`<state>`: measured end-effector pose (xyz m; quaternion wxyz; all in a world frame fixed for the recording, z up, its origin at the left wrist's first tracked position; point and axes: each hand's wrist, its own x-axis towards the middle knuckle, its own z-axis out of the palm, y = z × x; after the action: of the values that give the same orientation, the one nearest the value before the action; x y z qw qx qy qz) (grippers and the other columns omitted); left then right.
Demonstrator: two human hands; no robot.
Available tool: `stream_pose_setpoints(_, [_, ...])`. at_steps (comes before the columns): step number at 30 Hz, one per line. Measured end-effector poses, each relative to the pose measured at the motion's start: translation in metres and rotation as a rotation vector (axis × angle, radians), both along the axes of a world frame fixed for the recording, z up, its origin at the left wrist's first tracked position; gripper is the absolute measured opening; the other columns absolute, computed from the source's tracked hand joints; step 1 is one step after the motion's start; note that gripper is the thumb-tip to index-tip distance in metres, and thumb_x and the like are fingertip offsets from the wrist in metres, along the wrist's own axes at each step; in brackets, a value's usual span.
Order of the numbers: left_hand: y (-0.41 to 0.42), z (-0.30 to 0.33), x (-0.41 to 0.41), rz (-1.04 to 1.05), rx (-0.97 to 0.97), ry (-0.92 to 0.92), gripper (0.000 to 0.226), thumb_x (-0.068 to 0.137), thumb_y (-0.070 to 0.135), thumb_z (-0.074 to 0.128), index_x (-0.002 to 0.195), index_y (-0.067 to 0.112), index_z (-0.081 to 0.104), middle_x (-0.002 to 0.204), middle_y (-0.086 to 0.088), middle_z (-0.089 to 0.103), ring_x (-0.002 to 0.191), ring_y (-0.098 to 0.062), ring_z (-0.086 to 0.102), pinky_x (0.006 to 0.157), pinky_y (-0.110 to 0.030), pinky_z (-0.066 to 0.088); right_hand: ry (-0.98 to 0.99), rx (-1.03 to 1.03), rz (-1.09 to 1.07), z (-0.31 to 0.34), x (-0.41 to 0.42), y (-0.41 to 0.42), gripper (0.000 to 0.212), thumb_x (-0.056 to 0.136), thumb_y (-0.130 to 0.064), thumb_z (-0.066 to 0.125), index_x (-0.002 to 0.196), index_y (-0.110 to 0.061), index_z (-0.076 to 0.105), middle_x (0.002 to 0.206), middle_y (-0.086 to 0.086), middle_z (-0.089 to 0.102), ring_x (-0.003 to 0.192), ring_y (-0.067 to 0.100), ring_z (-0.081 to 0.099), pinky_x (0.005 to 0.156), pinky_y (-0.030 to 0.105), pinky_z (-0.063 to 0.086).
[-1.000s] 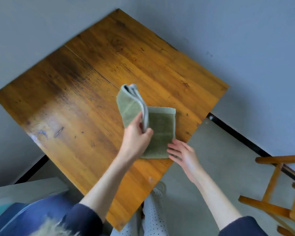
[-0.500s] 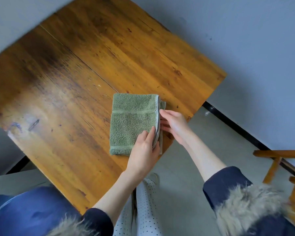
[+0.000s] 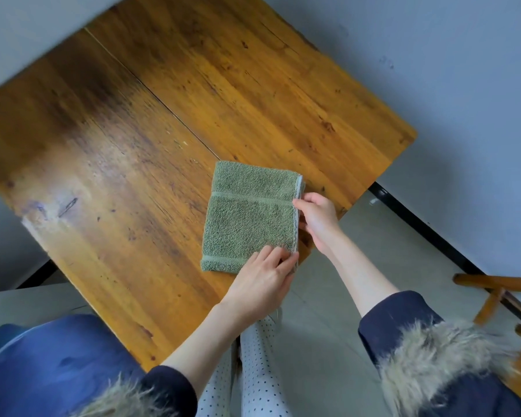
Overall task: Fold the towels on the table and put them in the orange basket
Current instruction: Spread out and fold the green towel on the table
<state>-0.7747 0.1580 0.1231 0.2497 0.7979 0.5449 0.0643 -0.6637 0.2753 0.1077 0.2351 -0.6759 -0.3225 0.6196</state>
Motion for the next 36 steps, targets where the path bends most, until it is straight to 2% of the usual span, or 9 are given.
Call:
stream_pose_setpoints(2, [-0.001, 0.004, -0.008, -0.018, 0.069, -0.078, 0.030, 0.086, 0.007, 0.051, 0.112, 0.010, 0.065, 0.108, -0.005, 0.063, 0.094, -0.028, 0.057, 0.074, -0.037, 0.047, -0.208, 0.086, 0.039, -0.002, -0.002, -0.002, 0.005, 0.087, -0.014, 0.060, 0.083, -0.014, 0.058, 0.095, 0.009, 0.064, 0.088, 0.019, 0.057, 0.083, 0.039, 0.048])
stream_pose_setpoints(4, [0.000, 0.005, -0.023, 0.061, 0.171, -0.102, 0.034, 0.078, 0.003, 0.047, 0.103, 0.011, 0.068, 0.110, -0.008, 0.064, 0.104, -0.029, 0.058, 0.082, -0.038, 0.046, -0.442, 0.283, 0.063, -0.001, -0.002, -0.012, 0.011, 0.088, -0.015, 0.059, 0.098, -0.012, 0.058, 0.108, 0.007, 0.058, 0.093, 0.017, 0.055, 0.083, 0.027, 0.043])
stream_pose_setpoints(7, [0.011, 0.000, -0.047, 0.242, 0.258, 0.013, 0.040, 0.076, 0.001, 0.045, 0.111, 0.009, 0.064, 0.125, -0.015, 0.057, 0.124, -0.036, 0.047, 0.102, -0.051, 0.037, -0.619, 0.735, 0.239, 0.001, -0.004, -0.039, 0.027, 0.090, -0.007, 0.052, 0.116, 0.000, 0.056, 0.126, 0.016, 0.050, 0.121, 0.031, 0.048, 0.104, 0.042, 0.037])
stream_pose_setpoints(10, [0.030, -0.008, -0.065, 0.278, 0.243, 0.125, 0.045, 0.085, 0.003, 0.054, 0.130, 0.008, 0.052, 0.144, -0.018, 0.040, 0.136, -0.040, 0.029, 0.111, -0.056, 0.021, -0.760, 0.958, 0.670, -0.005, -0.011, -0.053, 0.041, 0.093, -0.016, 0.046, 0.132, -0.003, 0.047, 0.146, 0.018, 0.037, 0.138, 0.033, 0.028, 0.114, 0.052, 0.017])
stream_pose_setpoints(12, [0.047, -0.013, -0.072, 0.262, 0.239, 0.160, 0.048, 0.091, 0.016, 0.050, 0.138, 0.011, 0.042, 0.150, -0.018, 0.029, 0.140, -0.039, 0.019, 0.113, -0.055, 0.015, -0.854, 0.965, 0.818, -0.012, -0.016, -0.046, 0.050, 0.095, -0.027, 0.039, 0.141, -0.006, 0.035, 0.151, 0.014, 0.026, 0.141, 0.030, 0.020, 0.114, 0.053, 0.012])
stream_pose_setpoints(18, [0.075, -0.031, -0.080, 0.193, 0.140, 0.275, 0.058, 0.094, 0.048, 0.020, 0.147, 0.023, 0.026, 0.156, -0.010, 0.012, 0.144, -0.031, 0.004, 0.117, -0.050, 0.007, -0.934, 0.847, 0.815, -0.034, -0.014, -0.022, 0.056, 0.097, -0.035, 0.031, 0.145, -0.006, 0.024, 0.154, 0.012, 0.017, 0.144, 0.026, 0.011, 0.115, 0.053, 0.009])
stream_pose_setpoints(28, [0.035, -0.031, -0.066, 0.269, 0.232, 0.205, 0.051, 0.096, 0.038, 0.029, 0.145, 0.022, 0.030, 0.155, -0.011, 0.017, 0.144, -0.029, 0.005, 0.115, -0.052, 0.002, -0.858, 0.932, 0.757, -0.027, -0.008, -0.066, 0.051, 0.097, -0.028, 0.031, 0.144, -0.007, 0.030, 0.152, 0.014, 0.023, 0.142, 0.029, 0.017, 0.114, 0.053, 0.012])
stream_pose_setpoints(33, [0.002, -0.036, -0.060, 0.243, 0.087, 0.296, 0.052, 0.096, 0.043, 0.025, 0.146, 0.027, 0.027, 0.155, -0.010, 0.014, 0.143, -0.033, 0.005, 0.113, -0.059, 0.008, -0.828, 0.843, 0.794, -0.027, 0.003, -0.086, 0.049, 0.095, -0.027, 0.036, 0.140, -0.007, 0.037, 0.150, 0.015, 0.028, 0.139, 0.033, 0.022, 0.111, 0.058, 0.020])
stream_pose_setpoints(36, [0.009, -0.030, -0.062, 0.288, 0.056, 0.192, 0.052, 0.096, 0.042, 0.024, 0.146, 0.027, 0.028, 0.156, -0.010, 0.012, 0.143, -0.030, -0.001, 0.113, -0.053, 0.001, -0.778, 0.849, 0.697, -0.021, 0.002, -0.085, 0.048, 0.091, -0.017, 0.051, 0.136, -0.006, 0.044, 0.147, 0.017, 0.033, 0.138, 0.033, 0.028, 0.111, 0.052, 0.024])
